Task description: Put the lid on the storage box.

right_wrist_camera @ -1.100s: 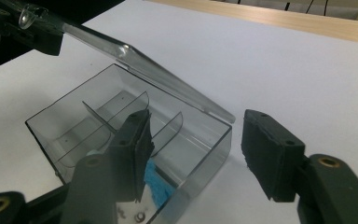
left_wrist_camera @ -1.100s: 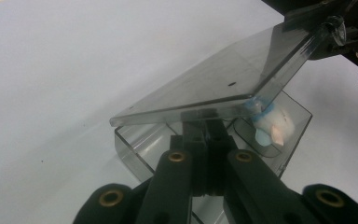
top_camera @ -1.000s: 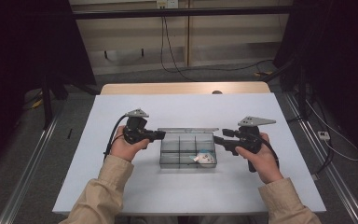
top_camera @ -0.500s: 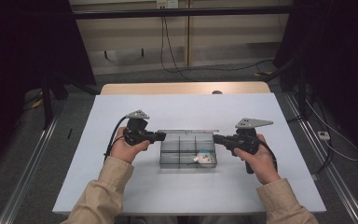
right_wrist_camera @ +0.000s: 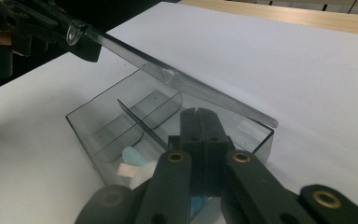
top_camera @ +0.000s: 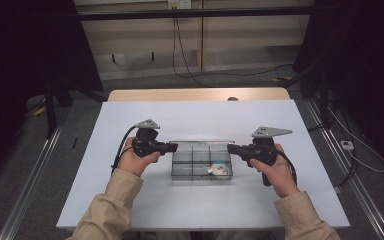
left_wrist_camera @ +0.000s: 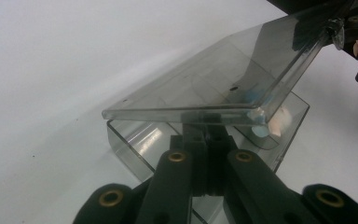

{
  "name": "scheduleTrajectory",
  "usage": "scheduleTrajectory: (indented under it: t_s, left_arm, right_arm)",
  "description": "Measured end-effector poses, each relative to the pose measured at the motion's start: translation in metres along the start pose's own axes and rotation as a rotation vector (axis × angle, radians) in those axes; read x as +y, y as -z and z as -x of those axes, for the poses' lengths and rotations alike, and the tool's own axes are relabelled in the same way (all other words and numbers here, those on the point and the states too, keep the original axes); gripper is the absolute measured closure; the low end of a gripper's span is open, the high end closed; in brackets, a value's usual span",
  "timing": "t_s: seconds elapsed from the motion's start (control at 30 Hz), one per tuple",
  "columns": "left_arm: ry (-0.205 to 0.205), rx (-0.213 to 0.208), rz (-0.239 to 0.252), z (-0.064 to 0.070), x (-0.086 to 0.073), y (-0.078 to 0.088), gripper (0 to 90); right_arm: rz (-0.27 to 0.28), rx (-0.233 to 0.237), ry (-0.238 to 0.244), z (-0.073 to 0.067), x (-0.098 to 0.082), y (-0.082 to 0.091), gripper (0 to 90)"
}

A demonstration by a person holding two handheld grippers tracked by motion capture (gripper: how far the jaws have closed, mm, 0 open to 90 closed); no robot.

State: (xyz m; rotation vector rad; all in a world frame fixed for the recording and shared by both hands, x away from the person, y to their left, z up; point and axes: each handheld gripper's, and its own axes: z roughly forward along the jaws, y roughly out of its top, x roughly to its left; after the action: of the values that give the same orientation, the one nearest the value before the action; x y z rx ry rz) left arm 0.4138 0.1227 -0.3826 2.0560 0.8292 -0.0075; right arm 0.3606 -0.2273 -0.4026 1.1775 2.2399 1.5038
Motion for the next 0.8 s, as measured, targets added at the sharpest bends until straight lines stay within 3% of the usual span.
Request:
scheduleTrajectory:
  t_s: [0.8]
  left_arm:
    - [0.002, -0.006, 0.011, 0.003, -0.015, 0.003, 90.0]
  right_arm:
    - [-0.010, 0.027, 0.028, -0.006, -0.005, 0.002, 90.0]
